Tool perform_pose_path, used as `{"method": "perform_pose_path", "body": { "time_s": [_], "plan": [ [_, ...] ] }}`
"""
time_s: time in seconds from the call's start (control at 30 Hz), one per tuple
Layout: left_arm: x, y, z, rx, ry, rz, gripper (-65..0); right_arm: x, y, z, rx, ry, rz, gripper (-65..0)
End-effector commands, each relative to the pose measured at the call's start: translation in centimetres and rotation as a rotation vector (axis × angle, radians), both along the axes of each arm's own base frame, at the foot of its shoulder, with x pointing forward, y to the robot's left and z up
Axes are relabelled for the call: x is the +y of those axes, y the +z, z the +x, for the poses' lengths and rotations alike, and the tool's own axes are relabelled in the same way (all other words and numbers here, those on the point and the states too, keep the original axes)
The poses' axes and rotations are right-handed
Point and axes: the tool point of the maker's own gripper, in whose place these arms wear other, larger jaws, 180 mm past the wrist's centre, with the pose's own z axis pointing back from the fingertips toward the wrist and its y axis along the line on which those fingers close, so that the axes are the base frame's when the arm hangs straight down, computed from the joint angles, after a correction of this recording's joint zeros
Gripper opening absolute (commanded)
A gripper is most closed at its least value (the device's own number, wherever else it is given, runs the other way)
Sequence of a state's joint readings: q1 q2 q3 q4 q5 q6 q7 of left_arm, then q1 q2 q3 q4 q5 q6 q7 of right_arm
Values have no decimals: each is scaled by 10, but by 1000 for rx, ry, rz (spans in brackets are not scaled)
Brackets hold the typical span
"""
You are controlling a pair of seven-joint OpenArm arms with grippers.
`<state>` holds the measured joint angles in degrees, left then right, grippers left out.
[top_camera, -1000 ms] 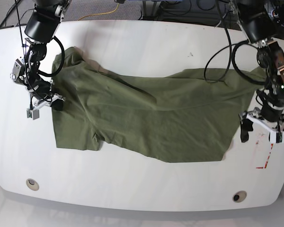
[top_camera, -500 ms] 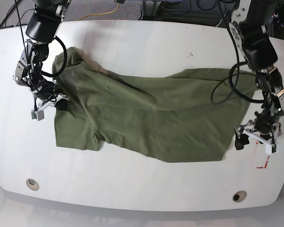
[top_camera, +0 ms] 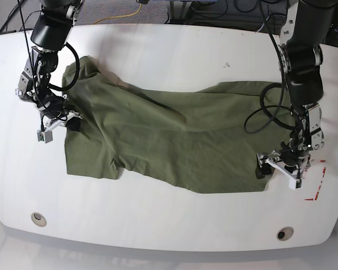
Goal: Layout the t-shirt on the table in an organized manner, then fold the t-shirt properly
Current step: 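Grasp the shirt hem corner with the left gripper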
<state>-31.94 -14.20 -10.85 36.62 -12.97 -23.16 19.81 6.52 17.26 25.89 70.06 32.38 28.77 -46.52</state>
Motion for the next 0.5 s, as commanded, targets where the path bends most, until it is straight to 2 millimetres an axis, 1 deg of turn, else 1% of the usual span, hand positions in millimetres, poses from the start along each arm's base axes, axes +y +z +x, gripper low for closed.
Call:
{"method": "perform_pose_path", "body": {
  "time_s": [0.0, 0.2, 0.33, 0.47],
  "plan": [
    [5, 22, 19, -66, 16, -15, 0, -8, 19, 13, -66, -3, -15, -650],
    [-2, 6, 17, -31, 8, -25, 0, -8, 20, 13, -67, -4, -14, -650],
    [-30, -1, 17, -12, -52, -23, 0, -8, 20, 13, -69, -3, -14, -650],
    [-44, -7, 15, 6, -107, 6, 0, -8, 20, 13, -70, -3, -14, -650]
  ]
}}
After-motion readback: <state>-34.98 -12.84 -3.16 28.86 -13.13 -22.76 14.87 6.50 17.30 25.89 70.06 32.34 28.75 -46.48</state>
